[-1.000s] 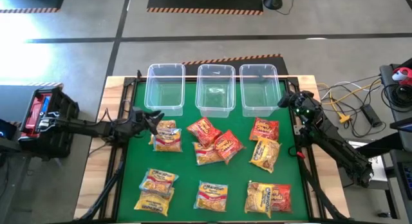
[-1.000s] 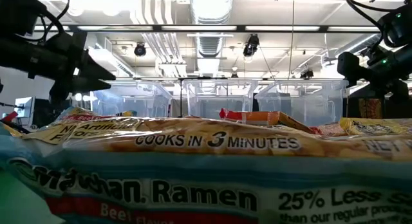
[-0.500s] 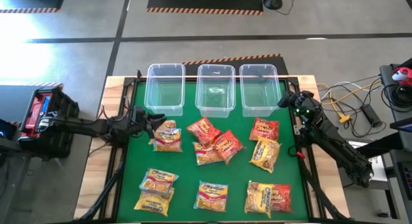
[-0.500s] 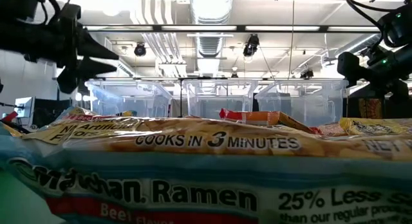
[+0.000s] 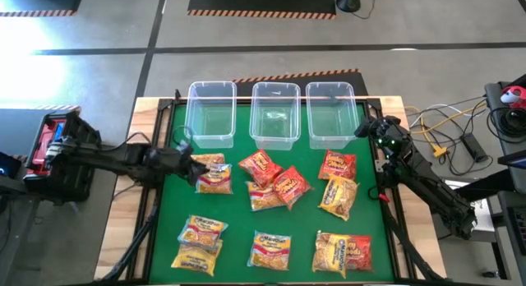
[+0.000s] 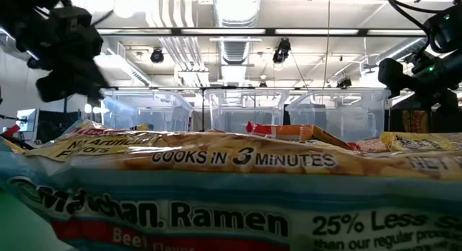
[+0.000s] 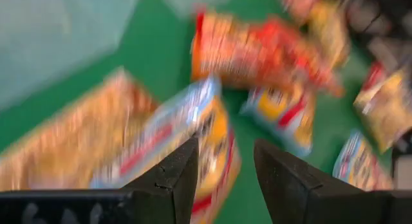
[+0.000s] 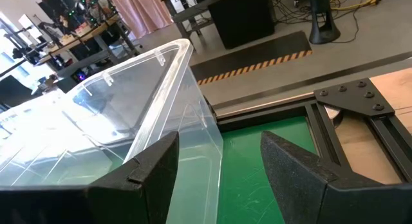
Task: Sort Maruchan noodles
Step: Put the top left blue noodle pack into the top left transparent bin
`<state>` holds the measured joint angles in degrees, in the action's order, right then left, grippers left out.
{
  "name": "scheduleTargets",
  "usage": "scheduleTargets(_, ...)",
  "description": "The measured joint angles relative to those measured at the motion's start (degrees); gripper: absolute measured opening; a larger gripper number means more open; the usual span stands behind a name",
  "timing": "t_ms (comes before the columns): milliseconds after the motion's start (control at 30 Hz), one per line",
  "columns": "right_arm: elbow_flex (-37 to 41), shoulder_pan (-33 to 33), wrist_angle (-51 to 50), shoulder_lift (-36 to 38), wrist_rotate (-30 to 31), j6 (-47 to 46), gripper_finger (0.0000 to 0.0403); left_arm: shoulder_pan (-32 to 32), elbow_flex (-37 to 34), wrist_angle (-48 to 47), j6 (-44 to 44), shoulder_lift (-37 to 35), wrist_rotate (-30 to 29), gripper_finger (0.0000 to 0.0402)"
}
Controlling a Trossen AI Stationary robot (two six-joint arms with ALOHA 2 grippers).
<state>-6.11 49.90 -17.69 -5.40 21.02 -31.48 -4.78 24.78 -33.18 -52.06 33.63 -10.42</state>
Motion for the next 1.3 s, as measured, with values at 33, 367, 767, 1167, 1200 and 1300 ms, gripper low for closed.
scheduleTargets(33, 0.0, 0.0, 0.0, 0.0, 0.0, 0.0, 0.0208, 0.0, 0.6, -1.6, -0.7, 1.0, 1.1, 0.0134)
scheduleTargets(367, 0.0, 0.0, 0.0, 0.0, 0.0, 0.0, 0.0208, 0.0, 5.3, -12.9, -2.8, 5.3, 3.7, 0.0175)
scheduleTargets(767, 0.0, 0.0, 0.0, 0.0, 0.0, 0.0, 0.0208, 0.0, 5.6, -18.6, -3.5, 2.2, 3.2, 0.0240)
scheduleTargets(1167, 0.0, 0.0, 0.0, 0.0, 0.0, 0.0, 0.0208, 0.0, 5.6, -18.7, -4.4, 1.1, -1.0, 0.0276)
scheduleTargets(1200, 0.0, 0.0, 0.0, 0.0, 0.0, 0.0, 0.0208, 0.0, 5.6, -18.7, -4.3, 1.1, -1.0, 0.0276)
scheduleTargets(1300, 0.0, 0.0, 0.0, 0.0, 0.0, 0.0, 0.0208, 0.0, 5.6, -18.7, -4.4, 1.0, -1.0, 0.0276)
